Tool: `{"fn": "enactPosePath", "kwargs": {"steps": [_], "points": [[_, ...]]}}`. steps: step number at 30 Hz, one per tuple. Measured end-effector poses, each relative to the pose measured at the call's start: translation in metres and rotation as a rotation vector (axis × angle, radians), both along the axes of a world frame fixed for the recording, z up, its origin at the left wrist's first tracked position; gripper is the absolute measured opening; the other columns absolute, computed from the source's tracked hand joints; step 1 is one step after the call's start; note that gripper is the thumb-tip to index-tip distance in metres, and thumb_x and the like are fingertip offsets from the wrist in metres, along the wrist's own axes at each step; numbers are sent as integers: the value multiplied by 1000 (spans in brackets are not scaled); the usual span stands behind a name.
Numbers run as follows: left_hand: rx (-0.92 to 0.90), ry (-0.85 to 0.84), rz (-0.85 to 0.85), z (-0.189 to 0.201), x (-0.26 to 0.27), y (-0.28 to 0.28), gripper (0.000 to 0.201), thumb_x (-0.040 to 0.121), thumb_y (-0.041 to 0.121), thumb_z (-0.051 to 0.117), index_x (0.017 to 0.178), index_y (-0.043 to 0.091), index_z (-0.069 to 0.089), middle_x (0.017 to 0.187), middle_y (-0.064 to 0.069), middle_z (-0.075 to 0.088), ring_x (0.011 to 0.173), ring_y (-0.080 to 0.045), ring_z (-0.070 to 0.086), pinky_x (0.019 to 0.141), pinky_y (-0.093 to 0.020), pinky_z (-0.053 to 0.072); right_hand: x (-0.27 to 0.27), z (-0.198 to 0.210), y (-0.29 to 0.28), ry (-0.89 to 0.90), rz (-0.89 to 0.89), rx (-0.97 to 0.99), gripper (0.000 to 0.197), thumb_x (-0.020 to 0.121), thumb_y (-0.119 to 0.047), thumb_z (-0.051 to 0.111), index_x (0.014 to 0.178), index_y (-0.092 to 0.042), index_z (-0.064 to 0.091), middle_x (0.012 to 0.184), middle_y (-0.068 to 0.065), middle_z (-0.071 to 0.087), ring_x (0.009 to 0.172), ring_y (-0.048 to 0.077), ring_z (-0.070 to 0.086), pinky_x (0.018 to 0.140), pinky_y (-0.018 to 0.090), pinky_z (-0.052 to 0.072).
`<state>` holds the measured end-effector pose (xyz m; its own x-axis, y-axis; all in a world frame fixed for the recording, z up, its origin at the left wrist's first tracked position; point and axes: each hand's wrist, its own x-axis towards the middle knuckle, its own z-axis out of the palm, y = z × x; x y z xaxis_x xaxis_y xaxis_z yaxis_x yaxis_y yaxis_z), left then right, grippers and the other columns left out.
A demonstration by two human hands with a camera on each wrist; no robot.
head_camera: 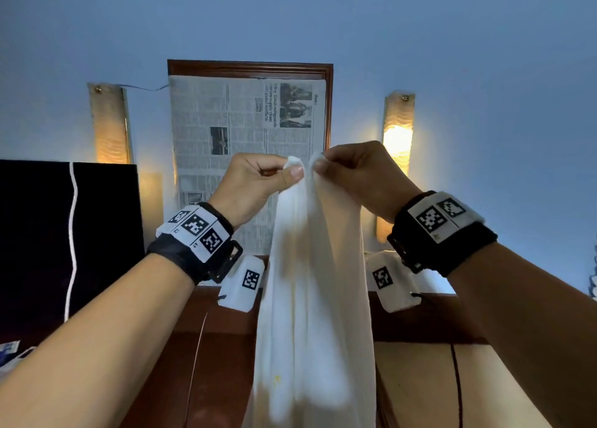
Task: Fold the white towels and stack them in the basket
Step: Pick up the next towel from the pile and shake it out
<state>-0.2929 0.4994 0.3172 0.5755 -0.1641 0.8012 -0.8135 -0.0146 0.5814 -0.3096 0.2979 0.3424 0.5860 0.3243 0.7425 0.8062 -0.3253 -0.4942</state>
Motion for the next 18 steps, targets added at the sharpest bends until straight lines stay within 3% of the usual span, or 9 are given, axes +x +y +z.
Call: {"fn": "enactPosePath", "kwargs": {"steps": [3, 6, 8, 11, 13, 15, 17, 18], "points": [[-3, -27, -23, 8, 3, -3, 14, 81, 23, 72, 85, 10, 74, 63, 9, 57, 61, -4, 47, 63, -16, 43, 1, 9, 1, -14, 31, 21, 23, 96, -22, 64, 90, -1, 73, 77, 10, 63, 69, 10, 55, 66, 26, 46], [-5, -41, -57, 11, 7, -4, 10, 84, 23, 75, 80, 14, 77, 69, -6, 50, 63, -13, 42, 61, -20, 40, 2, 13, 1, -32, 70, 43, 23, 95, -20, 66, 92, 2, 73, 86, 23, 66, 73, 14, 57, 68, 29, 48], [0, -38, -77, 11, 9, -5, 13, 81, 31, 77, 75, 20, 78, 69, -6, 50, 61, -11, 44, 61, -21, 41, 3, 13, 1, -34, 79, 54, 19, 93, -19, 67, 92, -1, 74, 87, 17, 70, 75, 12, 60, 69, 26, 50], [15, 3, -89, 11, 16, -3, 34, 65, 55, 85, 73, 23, 78, 69, -4, 61, 67, -12, 55, 67, -25, 48, 6, 10, 4, 63, 153, 88, 10, 91, -21, 68, 88, -13, 72, 80, -5, 69, 74, 7, 61, 63, 20, 48], [10, 43, -94, 10, 24, -1, 46, 54, 61, 90, 74, 22, 75, 78, -12, 67, 79, -28, 60, 76, -39, 50, 9, 5, 6, 178, 237, 77, 19, 89, -31, 66, 97, -15, 72, 97, -2, 71, 88, 14, 66, 70, 31, 54], [0, 64, -83, 8, 31, 2, 58, 50, 60, 93, 77, 15, 68, 82, -20, 63, 79, -33, 58, 76, -44, 48, 14, -4, 9, 253, 304, 34, 31, 90, -36, 60, 110, -15, 71, 114, 9, 69, 106, 26, 66, 86, 42, 56], [22, 84, -53, 3, 38, 5, 65, 50, 63, 91, 76, 11, 63, 71, -15, 62, 65, -24, 58, 64, -34, 49, 19, -14, 12, 312, 342, 49, 38, 92, -36, 56, 115, -8, 67, 120, 19, 64, 114, 36, 61, 95, 48, 54], [35, 95, -43, 0, 40, 6, 64, 49, 65, 90, 72, 13, 63, 64, -6, 63, 58, -16, 57, 57, -27, 47, 21, -18, 14, 339, 352, 79, 38, 92, -35, 57, 113, -4, 65, 119, 24, 62, 113, 39, 60, 95, 48, 54]]}}
